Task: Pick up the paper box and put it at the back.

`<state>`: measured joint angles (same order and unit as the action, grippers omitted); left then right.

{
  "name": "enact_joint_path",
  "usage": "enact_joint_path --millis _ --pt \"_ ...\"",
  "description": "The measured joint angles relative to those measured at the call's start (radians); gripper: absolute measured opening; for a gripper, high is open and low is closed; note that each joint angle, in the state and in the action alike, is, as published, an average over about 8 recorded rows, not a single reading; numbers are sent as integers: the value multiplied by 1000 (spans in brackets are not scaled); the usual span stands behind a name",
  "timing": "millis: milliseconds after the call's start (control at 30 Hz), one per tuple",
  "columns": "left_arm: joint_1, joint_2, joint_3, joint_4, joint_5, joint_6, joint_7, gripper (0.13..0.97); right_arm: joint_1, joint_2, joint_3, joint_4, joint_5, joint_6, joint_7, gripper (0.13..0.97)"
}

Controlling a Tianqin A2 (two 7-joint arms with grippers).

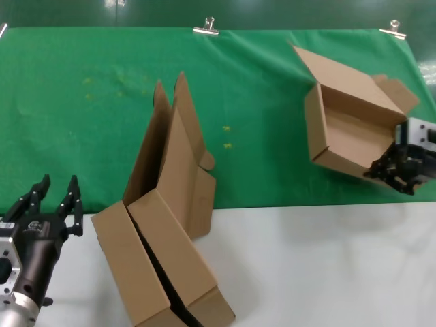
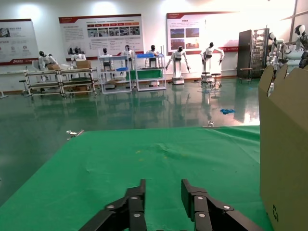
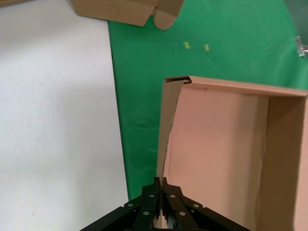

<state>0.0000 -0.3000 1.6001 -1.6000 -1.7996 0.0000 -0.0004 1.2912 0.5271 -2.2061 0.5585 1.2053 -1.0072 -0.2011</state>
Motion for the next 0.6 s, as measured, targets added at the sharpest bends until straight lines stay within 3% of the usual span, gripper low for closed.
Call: enact_joint_path --millis 367,500,600 --pt "0 0 0 0 0 0 0 454 -40 36 75 -23 57 40 -114 206" --pt "0 0 0 0 0 0 0 454 -47 31 97 -45 78 53 -152 256" --pt "0 0 0 0 0 0 0 533 -59 27 126 -47 110 63 -171 281"
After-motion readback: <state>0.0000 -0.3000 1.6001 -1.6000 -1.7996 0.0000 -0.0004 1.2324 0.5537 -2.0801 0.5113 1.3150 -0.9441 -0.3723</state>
